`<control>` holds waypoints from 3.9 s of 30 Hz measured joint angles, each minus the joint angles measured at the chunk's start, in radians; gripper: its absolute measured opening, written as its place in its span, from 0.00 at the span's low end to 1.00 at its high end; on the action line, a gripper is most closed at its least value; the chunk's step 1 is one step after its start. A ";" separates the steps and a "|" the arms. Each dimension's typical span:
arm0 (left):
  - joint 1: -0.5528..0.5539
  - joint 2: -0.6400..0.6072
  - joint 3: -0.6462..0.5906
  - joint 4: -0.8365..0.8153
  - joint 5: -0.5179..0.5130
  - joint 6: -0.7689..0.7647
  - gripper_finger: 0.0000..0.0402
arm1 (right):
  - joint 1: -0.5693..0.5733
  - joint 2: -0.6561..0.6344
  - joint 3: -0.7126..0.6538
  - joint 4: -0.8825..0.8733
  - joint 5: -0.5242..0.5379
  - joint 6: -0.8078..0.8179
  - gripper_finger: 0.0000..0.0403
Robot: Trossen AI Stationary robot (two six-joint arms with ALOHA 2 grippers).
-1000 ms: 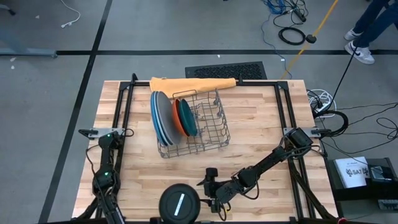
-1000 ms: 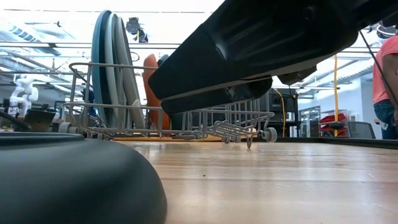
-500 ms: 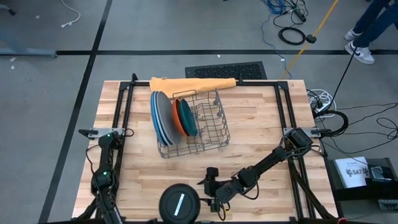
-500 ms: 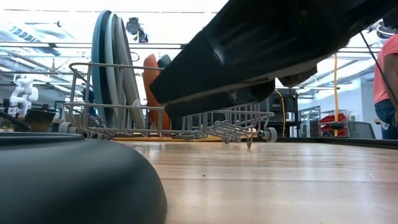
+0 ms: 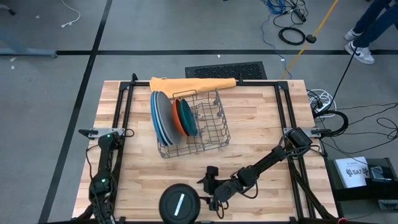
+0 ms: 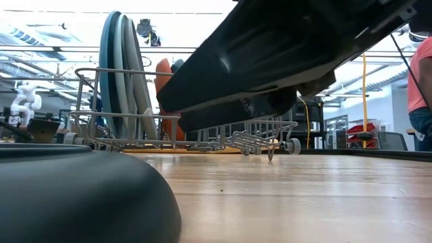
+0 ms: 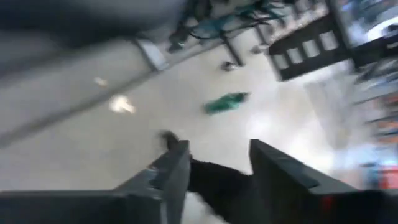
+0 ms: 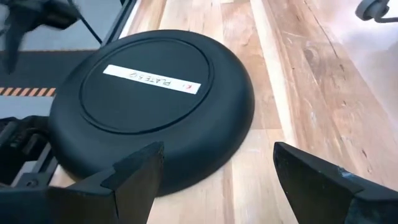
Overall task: Sort dishes
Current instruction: Put the black plate in the dish rack
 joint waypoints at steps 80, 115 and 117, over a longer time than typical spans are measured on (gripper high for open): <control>-0.033 0.182 -0.127 0.459 -0.619 0.157 0.46 | -0.063 0.098 0.000 0.034 0.088 0.050 0.74; 0.022 0.183 -0.138 0.583 -0.632 0.083 0.57 | -0.117 0.107 0.001 0.127 0.017 -0.180 0.74; 0.022 0.183 -0.138 0.583 -0.633 0.082 0.57 | -0.125 0.107 0.001 0.127 -0.008 -0.184 0.74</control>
